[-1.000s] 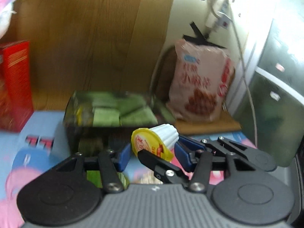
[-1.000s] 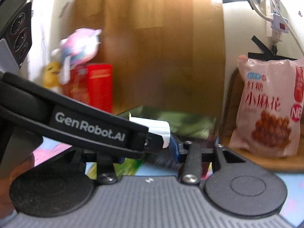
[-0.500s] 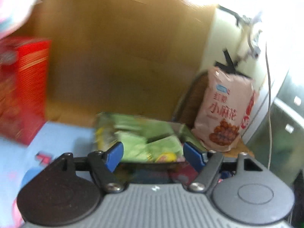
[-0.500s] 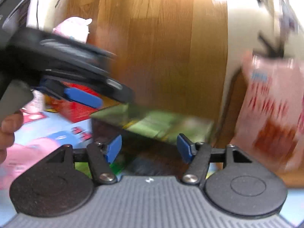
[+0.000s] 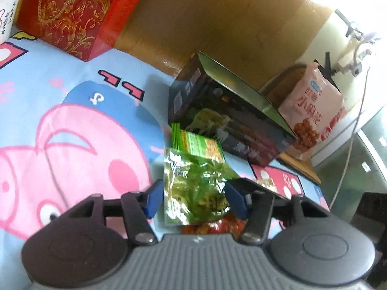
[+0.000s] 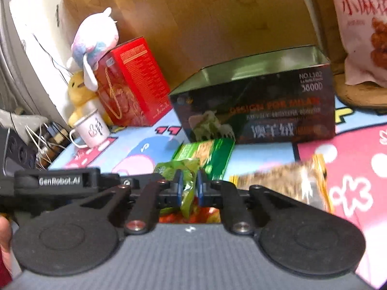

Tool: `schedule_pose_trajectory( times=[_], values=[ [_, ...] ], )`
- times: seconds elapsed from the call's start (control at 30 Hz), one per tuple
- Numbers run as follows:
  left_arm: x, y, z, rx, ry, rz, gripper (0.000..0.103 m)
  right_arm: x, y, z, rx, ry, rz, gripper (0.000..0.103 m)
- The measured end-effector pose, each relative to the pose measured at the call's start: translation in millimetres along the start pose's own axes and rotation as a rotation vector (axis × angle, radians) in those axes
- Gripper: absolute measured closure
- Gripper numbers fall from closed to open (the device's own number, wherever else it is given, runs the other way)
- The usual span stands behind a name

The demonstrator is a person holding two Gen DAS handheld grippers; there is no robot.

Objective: Organize snacks
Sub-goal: 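Grasp the clear green pastry packet with the left gripper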

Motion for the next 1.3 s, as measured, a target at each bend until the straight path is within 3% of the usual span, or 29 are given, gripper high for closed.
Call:
schedule_pose_trajectory(
  times=[0.13, 0.23, 0.3, 0.43, 0.5, 0.67, 0.97, 1.3],
  values=[
    [21, 17, 0, 0.051, -0.029, -0.025, 0.048, 22, 20, 6, -0.042, -0.027, -0.004, 0.088],
    [32, 24, -5, 0.047, -0.103, -0.054, 0.047, 42, 32, 11, -0.033, 0.013, -0.014, 0.088],
    [32, 24, -9, 0.05, -0.13, -0.053, 0.041, 53, 36, 9, -0.017, 0.02, -0.028, 0.084],
    [32, 24, -9, 0.073, -0.13, -0.05, 0.04, 58, 41, 18, -0.023, 0.079, -0.068, 0.081],
    [32, 25, -7, 0.083, -0.125, -0.05, 0.04, 60, 32, 25, 0.018, 0.123, -0.062, 0.073],
    [33, 27, -5, 0.1, -0.118, -0.045, 0.04, 64, 20, 31, 0.042, 0.17, -0.008, 0.073],
    [36, 30, -10, 0.076, -0.141, -0.042, 0.039, 62, 20, 28, 0.017, 0.154, 0.005, 0.076],
    [35, 29, -8, 0.11, -0.118, -0.048, 0.034, 62, 21, 27, 0.006, 0.152, 0.009, 0.076]
  ],
)
Point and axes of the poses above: each gripper's, at about its wrist camera, not at the fingertips, and y roughly against the way its jaws point, z to its left, x to its underside, the point moved 2 cm from there along -y, roughly the way its jaws point, and after that the axes turned 12 degrees about -y, right-handed, at the moved point
